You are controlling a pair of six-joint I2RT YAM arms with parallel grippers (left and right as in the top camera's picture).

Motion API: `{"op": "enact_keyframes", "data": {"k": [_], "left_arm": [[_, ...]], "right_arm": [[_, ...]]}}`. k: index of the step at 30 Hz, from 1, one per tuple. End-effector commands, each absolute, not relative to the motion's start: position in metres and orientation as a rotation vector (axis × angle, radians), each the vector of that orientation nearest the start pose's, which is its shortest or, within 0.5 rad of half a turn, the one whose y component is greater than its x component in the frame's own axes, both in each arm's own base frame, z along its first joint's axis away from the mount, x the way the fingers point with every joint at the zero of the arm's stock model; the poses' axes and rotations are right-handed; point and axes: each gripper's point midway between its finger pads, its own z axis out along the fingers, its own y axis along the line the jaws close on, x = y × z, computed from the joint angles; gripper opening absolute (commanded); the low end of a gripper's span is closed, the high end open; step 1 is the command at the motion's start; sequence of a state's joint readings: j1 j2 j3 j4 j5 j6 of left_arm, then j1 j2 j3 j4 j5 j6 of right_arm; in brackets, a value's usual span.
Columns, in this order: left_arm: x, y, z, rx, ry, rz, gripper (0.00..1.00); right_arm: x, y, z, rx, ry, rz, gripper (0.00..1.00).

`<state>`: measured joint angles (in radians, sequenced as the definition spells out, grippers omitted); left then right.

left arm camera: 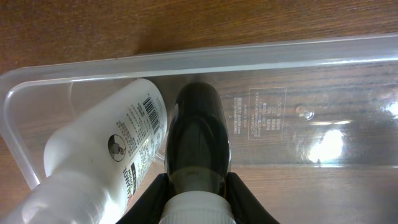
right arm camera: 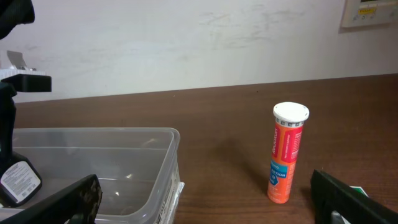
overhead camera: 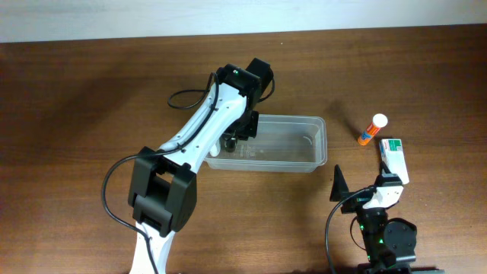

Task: Pack container
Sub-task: 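Lower the brown bottle beside the spray bottle and open gripper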

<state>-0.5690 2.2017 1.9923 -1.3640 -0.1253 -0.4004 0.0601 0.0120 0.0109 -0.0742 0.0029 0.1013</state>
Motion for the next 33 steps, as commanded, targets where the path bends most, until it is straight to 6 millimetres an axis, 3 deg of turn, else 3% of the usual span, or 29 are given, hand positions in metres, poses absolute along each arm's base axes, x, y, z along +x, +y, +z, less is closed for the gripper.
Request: {"op": "enact_keyframes", "data": {"k": [1,2,9,21,26,33], "left_arm": [[0.374,-0.208,0.086,0.235,3.067,0.209,0.18],[0.373,-0.207,0.086,0.235,3.070,0.212,0.26],[0.371,-0.206,0.086,0.238,3.078,0.219,0.48],[0.377,-0.206,0.092,0.245,3.048,0.226,0.50],[0.397,-0.214,0.118,0.240,2.969,0.155,0.50],[0.434,-0.210,0.184,0.137,2.808,0.031,0.50]], "right_arm": [[0.246,0.014,0.154,0.035,1.656,0.113,0.98],[0.246,0.014,0.154,0.035,1.656,0.113,0.98],[0.246,0.014,0.154,0.035,1.656,0.113,0.98],[0.246,0.014,0.154,0.035,1.656,0.113,0.98],[0.246,0.014,0.154,0.035,1.656,0.113,0.98],[0.246,0.014,0.154,0.035,1.656,0.114,0.98]]}}
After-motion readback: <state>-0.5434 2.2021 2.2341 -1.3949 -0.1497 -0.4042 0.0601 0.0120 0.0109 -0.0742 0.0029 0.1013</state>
